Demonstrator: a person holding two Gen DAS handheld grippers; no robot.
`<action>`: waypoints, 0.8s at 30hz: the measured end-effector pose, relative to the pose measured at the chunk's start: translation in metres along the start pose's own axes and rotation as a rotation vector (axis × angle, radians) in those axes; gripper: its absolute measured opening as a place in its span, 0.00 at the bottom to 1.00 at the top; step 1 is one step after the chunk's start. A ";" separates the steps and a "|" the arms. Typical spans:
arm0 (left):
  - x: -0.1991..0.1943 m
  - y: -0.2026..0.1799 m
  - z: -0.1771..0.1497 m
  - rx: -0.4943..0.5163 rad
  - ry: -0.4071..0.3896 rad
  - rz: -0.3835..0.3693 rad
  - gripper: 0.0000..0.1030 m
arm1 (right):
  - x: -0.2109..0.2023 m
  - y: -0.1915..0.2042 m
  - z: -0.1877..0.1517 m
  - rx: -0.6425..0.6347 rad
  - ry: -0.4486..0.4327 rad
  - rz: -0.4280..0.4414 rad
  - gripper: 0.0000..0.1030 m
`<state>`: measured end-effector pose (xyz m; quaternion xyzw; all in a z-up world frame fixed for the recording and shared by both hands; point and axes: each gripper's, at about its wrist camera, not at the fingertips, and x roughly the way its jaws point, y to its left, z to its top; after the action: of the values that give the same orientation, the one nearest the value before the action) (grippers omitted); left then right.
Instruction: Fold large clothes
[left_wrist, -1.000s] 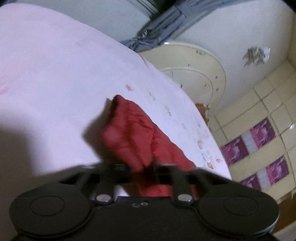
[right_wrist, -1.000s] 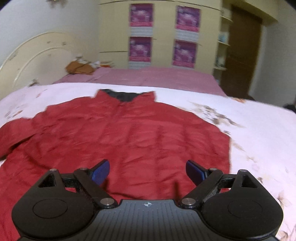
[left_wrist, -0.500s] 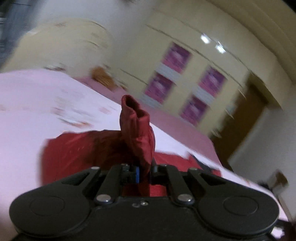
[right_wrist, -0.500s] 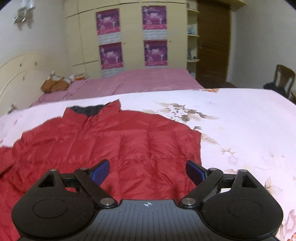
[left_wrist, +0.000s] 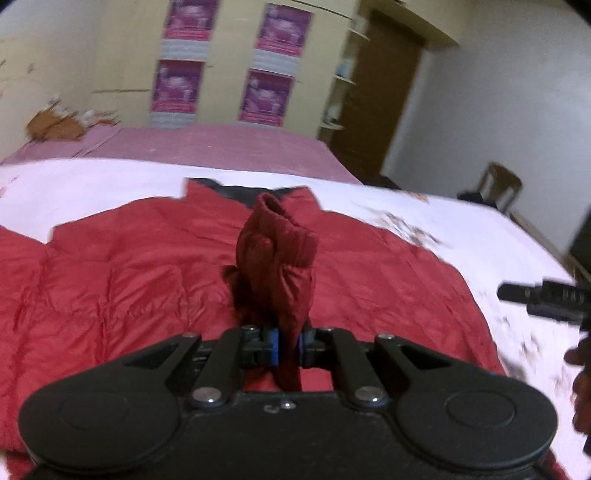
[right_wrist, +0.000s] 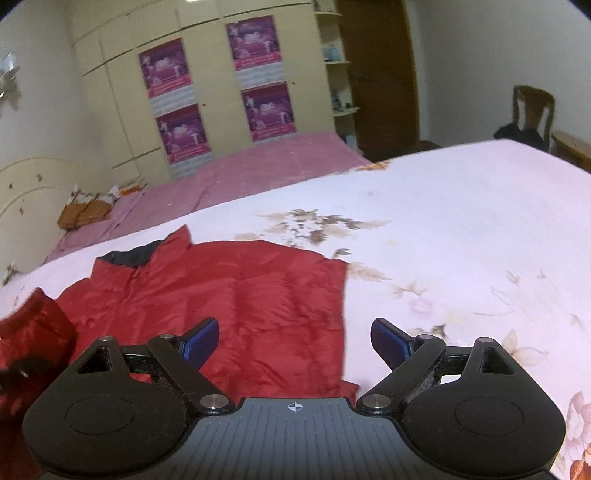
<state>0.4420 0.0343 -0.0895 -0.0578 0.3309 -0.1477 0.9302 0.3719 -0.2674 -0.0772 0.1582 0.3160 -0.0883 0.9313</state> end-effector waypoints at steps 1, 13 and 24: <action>0.000 -0.011 -0.001 0.022 0.004 -0.006 0.09 | 0.000 -0.005 0.000 0.009 0.002 -0.001 0.86; 0.038 -0.058 -0.006 0.123 0.085 -0.106 0.29 | -0.008 -0.031 0.000 0.108 0.028 0.049 0.87; -0.067 0.026 -0.013 -0.037 -0.145 0.051 0.68 | 0.008 -0.002 0.004 0.134 0.062 0.220 0.87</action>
<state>0.3902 0.0800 -0.0649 -0.0768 0.2667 -0.1132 0.9540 0.3794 -0.2709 -0.0795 0.2565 0.3189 -0.0018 0.9124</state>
